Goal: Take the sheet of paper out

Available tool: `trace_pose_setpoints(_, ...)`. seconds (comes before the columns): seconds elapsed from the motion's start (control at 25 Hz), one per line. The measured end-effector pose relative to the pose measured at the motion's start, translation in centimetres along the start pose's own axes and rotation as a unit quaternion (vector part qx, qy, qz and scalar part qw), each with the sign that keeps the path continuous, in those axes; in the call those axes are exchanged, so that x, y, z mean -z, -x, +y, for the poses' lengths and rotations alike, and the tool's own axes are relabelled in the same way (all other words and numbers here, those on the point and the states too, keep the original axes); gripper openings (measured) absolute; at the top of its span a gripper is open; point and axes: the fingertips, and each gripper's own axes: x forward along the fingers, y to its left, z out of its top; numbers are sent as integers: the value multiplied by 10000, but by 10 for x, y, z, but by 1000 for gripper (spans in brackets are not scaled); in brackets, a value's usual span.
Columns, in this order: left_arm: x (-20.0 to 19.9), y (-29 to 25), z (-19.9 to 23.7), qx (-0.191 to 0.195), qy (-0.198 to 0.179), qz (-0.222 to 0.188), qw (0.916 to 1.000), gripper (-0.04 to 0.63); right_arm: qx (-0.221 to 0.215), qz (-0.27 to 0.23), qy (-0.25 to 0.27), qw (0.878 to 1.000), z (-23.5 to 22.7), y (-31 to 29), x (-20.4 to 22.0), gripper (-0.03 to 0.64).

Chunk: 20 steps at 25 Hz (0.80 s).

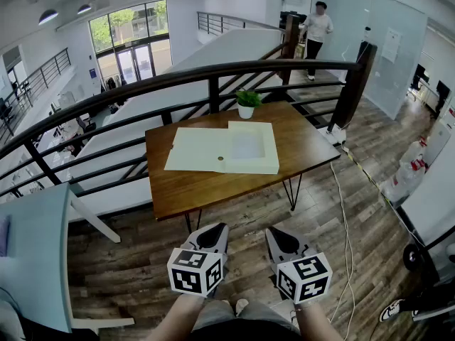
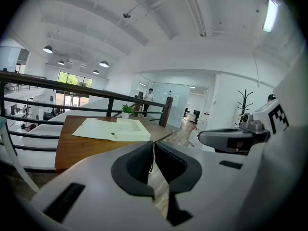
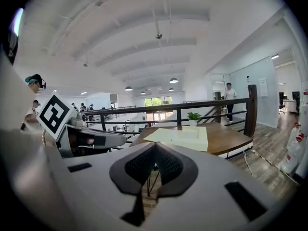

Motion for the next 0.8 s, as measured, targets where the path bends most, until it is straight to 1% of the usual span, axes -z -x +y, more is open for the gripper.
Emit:
trace_pose_setpoints(0.2,-2,-5,4,-125,34,-29,9999,26,132,-24,32,9999,-14,0,-1,26)
trace_pose_setpoints(0.28,-2,-7,5,-157,20,-17,9999,28,182,-52,-31,9998,-20,1,-1,26)
trace_pose_setpoints(0.36,-2,-10,7,-180,22,5,9998,28,195,-131,-198,9995,-26,2,-2,26)
trace_pose_setpoints(0.48,-1,-15,6,-182,32,33,9998,28,168,-229,-415,9987,-33,2,-3,26)
trace_pose_setpoints(0.64,1,-20,7,-217,113,47,9997,28,83,-136,-336,9993,-37,-3,1,26)
trace_pose_setpoints(0.8,1,-28,5,-263,118,42,9996,28,-33,-106,-290,9995,-42,-7,2,26)
